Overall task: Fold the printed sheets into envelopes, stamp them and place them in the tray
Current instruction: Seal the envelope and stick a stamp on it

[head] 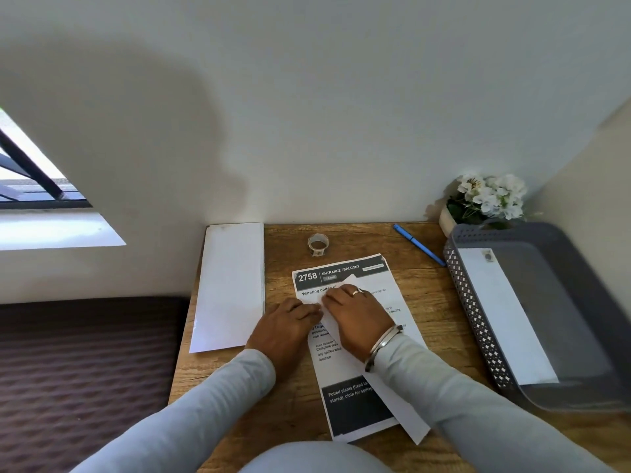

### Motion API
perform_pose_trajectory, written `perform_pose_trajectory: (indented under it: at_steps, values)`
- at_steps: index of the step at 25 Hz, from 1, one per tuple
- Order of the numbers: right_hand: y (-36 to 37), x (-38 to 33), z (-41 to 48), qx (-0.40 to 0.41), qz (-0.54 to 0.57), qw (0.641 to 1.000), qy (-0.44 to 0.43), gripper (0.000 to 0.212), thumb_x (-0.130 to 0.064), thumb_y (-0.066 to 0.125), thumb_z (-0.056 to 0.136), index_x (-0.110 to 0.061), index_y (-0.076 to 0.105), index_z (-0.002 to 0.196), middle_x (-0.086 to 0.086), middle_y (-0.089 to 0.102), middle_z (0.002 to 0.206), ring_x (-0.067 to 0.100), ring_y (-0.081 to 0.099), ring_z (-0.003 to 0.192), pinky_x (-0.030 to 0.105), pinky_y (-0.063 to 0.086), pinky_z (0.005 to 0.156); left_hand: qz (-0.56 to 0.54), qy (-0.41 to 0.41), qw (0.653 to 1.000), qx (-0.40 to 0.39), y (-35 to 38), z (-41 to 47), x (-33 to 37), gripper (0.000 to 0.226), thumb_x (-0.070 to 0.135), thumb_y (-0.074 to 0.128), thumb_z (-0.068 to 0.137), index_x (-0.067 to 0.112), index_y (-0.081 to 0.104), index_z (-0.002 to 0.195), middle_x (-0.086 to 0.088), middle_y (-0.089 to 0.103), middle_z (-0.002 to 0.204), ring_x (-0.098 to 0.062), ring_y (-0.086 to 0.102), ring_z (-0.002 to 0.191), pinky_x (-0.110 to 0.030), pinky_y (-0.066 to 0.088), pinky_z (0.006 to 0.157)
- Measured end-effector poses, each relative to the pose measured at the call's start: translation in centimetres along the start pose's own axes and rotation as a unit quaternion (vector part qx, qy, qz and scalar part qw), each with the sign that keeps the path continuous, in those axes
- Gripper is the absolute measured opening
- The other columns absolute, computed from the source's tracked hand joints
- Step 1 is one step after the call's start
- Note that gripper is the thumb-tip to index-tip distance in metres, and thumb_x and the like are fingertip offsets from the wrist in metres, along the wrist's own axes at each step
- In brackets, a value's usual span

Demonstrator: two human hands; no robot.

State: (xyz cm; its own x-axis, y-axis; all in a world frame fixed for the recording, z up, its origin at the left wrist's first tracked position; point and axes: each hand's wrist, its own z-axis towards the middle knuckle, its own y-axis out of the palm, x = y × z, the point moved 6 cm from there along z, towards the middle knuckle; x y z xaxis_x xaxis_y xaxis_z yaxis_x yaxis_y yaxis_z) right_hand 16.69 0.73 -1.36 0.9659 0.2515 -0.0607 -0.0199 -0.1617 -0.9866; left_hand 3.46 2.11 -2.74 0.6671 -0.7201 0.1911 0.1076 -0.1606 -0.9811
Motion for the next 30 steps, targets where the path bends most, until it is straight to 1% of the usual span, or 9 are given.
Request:
perform_pose_trajectory:
  at_steps: [4, 6, 9, 12, 16, 20, 22, 27, 30]
  values:
    - [-0.7, 4.1, -0.4, 0.024, 0.013, 0.996, 0.085, 0.059, -0.013, 0.052, 0.087, -0.018, 0.044, 0.146, 0.000, 0.045, 0.150, 0.026, 0.041, 0.135, 0.042, 0.039, 0.109, 0.016, 0.008, 1.000, 0.007, -0.2, -0.1, 0.1, 0.059, 0.032, 0.089, 0.069, 0.021, 0.068, 0.123, 0.001, 0.068, 0.126, -0.025, 0.063, 0.113, -0.041, 0.055, 0.089]
    - [-0.5, 5.4, -0.7, 0.019, 0.026, 0.994, 0.107, 0.061, -0.013, 0.052, 0.088, -0.022, 0.042, 0.148, -0.003, 0.043, 0.152, 0.023, 0.039, 0.138, 0.040, 0.038, 0.109, 0.023, 0.002, 1.000, -0.012, -0.3, 0.2, 0.6, 0.060, 0.033, 0.085, 0.073, 0.019, 0.065, 0.128, -0.002, 0.065, 0.131, -0.028, 0.060, 0.119, -0.045, 0.051, 0.096]
    - [-0.1, 5.4, -0.8, -0.001, 0.051, 0.993, 0.110, 0.065, -0.014, 0.053, 0.090, -0.024, 0.037, 0.152, -0.005, 0.038, 0.157, 0.021, 0.034, 0.143, 0.039, 0.034, 0.114, 0.046, 0.004, 0.999, -0.019, -0.7, 2.3, 1.9, 0.063, 0.030, 0.067, 0.090, 0.017, 0.044, 0.147, -0.004, 0.043, 0.153, -0.031, 0.036, 0.140, -0.050, 0.032, 0.113]
    - [0.0, 5.5, -1.0, -0.013, 0.055, 0.992, 0.112, 0.067, -0.014, 0.053, 0.091, -0.024, 0.033, 0.154, -0.004, 0.034, 0.159, 0.021, 0.029, 0.146, 0.040, 0.031, 0.116, 0.072, -0.010, 0.997, -0.024, -1.4, 4.7, 2.6, 0.063, 0.026, 0.059, 0.094, 0.019, 0.035, 0.151, -0.001, 0.035, 0.157, -0.028, 0.026, 0.143, -0.047, 0.026, 0.117]
    - [0.1, 5.5, -1.1, 0.004, 0.063, 0.992, 0.107, 0.064, -0.014, 0.051, 0.091, -0.023, 0.037, 0.152, -0.004, 0.038, 0.157, 0.021, 0.033, 0.143, 0.039, 0.033, 0.114, 0.071, 0.011, 0.997, -0.025, -0.7, 3.1, 1.4, 0.060, 0.029, 0.065, 0.091, 0.018, 0.045, 0.147, -0.002, 0.045, 0.151, -0.031, 0.038, 0.137, -0.050, 0.033, 0.112]
    - [-0.3, 5.4, -0.8, 0.013, 0.044, 0.994, 0.100, 0.059, -0.016, 0.049, 0.091, -0.020, 0.042, 0.149, -0.002, 0.042, 0.154, 0.023, 0.038, 0.138, 0.040, 0.037, 0.111, 0.090, 0.052, 0.995, 0.005, 0.2, 0.4, 0.0, 0.065, 0.028, 0.086, 0.071, 0.014, 0.063, 0.130, -0.006, 0.063, 0.132, -0.034, 0.059, 0.116, -0.052, 0.054, 0.090]
    - [-0.7, 4.4, -0.6, 0.008, 0.024, 0.995, 0.095, 0.058, -0.016, 0.051, 0.090, -0.017, 0.043, 0.147, 0.002, 0.043, 0.152, 0.026, 0.041, 0.135, 0.042, 0.038, 0.110, 0.085, 0.043, 0.995, 0.018, 0.1, 0.1, 0.1, 0.065, 0.029, 0.088, 0.069, 0.013, 0.065, 0.128, -0.006, 0.065, 0.129, -0.033, 0.061, 0.113, -0.051, 0.056, 0.087]
    - [0.1, -0.3, -1.9, -0.007, 0.023, 1.000, 0.001, 0.056, -0.018, 0.058, 0.089, -0.017, 0.046, 0.144, 0.003, 0.048, 0.145, 0.027, 0.045, 0.131, 0.041, 0.039, 0.108, 0.078, 0.018, 0.997, 0.007, -0.1, 0.0, 0.3, 0.065, 0.031, 0.088, 0.069, 0.015, 0.065, 0.128, -0.004, 0.065, 0.128, -0.031, 0.061, 0.113, -0.049, 0.056, 0.086]
    - [-0.4, 3.0, -1.6, 0.002, 0.017, 0.998, 0.068, 0.060, -0.014, 0.054, 0.088, -0.019, 0.043, 0.147, 0.001, 0.045, 0.149, 0.026, 0.043, 0.133, 0.041, 0.040, 0.108, 0.077, 0.020, 0.997, -0.003, -0.2, 0.0, 0.2, 0.066, 0.030, 0.089, 0.068, 0.015, 0.065, 0.128, -0.004, 0.065, 0.129, -0.031, 0.061, 0.113, -0.049, 0.056, 0.086]
